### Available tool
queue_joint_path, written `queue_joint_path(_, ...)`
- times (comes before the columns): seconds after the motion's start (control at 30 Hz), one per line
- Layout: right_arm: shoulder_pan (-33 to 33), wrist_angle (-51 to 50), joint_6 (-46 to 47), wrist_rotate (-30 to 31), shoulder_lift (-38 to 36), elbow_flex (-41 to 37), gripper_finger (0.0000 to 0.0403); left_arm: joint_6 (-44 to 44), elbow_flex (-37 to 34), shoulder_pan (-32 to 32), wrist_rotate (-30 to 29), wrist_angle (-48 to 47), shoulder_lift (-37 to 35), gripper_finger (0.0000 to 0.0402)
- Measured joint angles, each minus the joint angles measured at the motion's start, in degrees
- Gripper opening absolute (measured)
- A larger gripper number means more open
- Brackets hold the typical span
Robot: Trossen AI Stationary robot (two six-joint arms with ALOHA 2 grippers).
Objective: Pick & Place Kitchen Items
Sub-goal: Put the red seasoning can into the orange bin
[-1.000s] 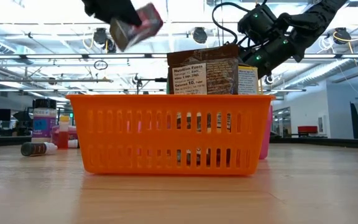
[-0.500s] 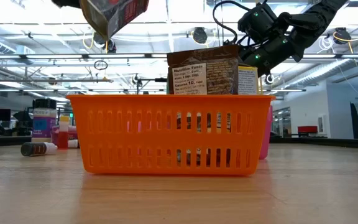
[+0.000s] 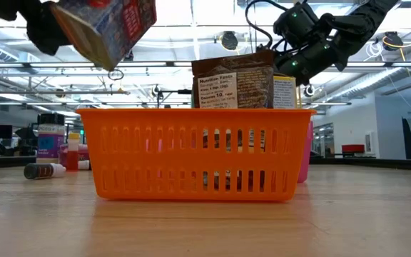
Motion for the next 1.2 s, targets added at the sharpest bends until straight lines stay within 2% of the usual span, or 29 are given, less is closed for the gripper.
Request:
queue_joint_path(0.1, 0.0, 1.0, 0.0, 0.0, 0.0, 0.0, 0.0105, 3.0, 0.0, 0.3, 4.2, 6.0, 3.5, 0.0281)
queue_joint_path(0.3, 0.0, 1.5, 0.0, 0.0, 0.0, 0.0, 0.0105, 8.8, 0.0, 1.7, 7.4, 19.6, 11.5, 0.0281)
queue_joint_path(0.57, 0.0, 1.5, -0.2, 0.0, 0.0, 0.0, 0.0105, 9.1, 0.1, 4.9, 12.1, 27.1, 17.9, 0.0281)
queue_joint_path(0.63, 0.0, 1.5, -0.4, 0.0, 0.0, 0.0, 0.0105, 9.1, 0.1, 5.8, 13.9, 28.0, 18.9, 0.0281)
queue_joint_path(0.9, 0.0, 1.5, -0.6, 0.0, 0.0, 0.0, 0.0105, 7.6, 0.1, 7.7, 14.9, 28.5, 20.3, 0.0283)
queue_joint_path(1.2, 0.0, 1.5, -0.6, 0.0, 0.0, 0.0, 0.0105, 6.1, 0.1, 9.1, 16.5, 28.5, 20.3, 0.0318)
